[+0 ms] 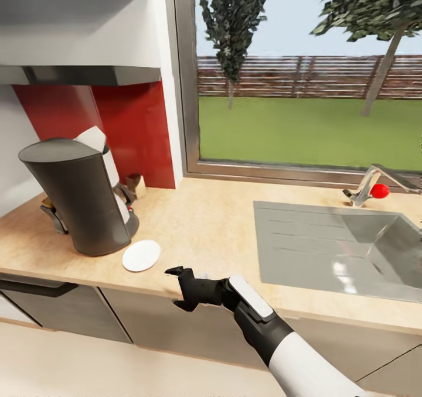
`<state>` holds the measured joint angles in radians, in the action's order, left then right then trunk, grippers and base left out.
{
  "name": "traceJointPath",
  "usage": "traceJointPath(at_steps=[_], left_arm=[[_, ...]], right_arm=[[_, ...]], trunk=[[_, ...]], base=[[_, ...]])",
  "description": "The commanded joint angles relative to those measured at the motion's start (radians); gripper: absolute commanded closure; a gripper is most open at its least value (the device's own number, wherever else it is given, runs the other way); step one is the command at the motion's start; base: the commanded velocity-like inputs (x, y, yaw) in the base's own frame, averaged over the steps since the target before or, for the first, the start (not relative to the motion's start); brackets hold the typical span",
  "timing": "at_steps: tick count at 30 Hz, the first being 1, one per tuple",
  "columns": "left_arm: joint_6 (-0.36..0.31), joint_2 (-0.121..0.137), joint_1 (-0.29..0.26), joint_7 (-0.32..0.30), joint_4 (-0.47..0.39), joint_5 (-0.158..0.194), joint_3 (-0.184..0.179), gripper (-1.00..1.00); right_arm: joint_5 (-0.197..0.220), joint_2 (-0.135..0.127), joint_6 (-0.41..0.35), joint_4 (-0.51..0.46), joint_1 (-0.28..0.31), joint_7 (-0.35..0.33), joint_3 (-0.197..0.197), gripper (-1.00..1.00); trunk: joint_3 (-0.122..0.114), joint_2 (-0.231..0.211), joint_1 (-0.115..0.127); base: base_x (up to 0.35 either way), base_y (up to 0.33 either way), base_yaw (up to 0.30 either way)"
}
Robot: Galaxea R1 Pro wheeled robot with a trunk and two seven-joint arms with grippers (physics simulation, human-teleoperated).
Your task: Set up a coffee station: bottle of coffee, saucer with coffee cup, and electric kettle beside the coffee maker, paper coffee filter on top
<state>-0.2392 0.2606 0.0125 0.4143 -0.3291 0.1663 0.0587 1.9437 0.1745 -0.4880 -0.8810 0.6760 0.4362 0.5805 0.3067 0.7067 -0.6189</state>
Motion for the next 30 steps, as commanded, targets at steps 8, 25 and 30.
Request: traceJointPath(at_steps=[8,25,30], left_arm=[[-0.005,-0.001,0.001,0.004,-0.005,0.011,0.001,-1.0],[0.113,-0.086,0.001,0.003,-0.016,0.009,-0.003,-1.0],[0.252,-0.122,0.001,-0.002,-0.006,0.008,-0.002,-1.0]], right_arm=[[-0.005,0.0,-0.002,0.036,-0.005,0.01,0.025,-1.0],[-0.842,0.0,0.353,0.721,-0.245,-0.089,0.08,-1.0],[-1.023,-0.004,0.478,0.847,-0.301,-0.276,0.081,-1.0]], trunk=[[0.002,0.001,0.0],[0.002,0.001,0.0],[0.002,0.001,0.0]], base=[[-0.188,-0.25,0.0],[-0.055,-0.069,0.0],[0.0,0.0,0.0]])
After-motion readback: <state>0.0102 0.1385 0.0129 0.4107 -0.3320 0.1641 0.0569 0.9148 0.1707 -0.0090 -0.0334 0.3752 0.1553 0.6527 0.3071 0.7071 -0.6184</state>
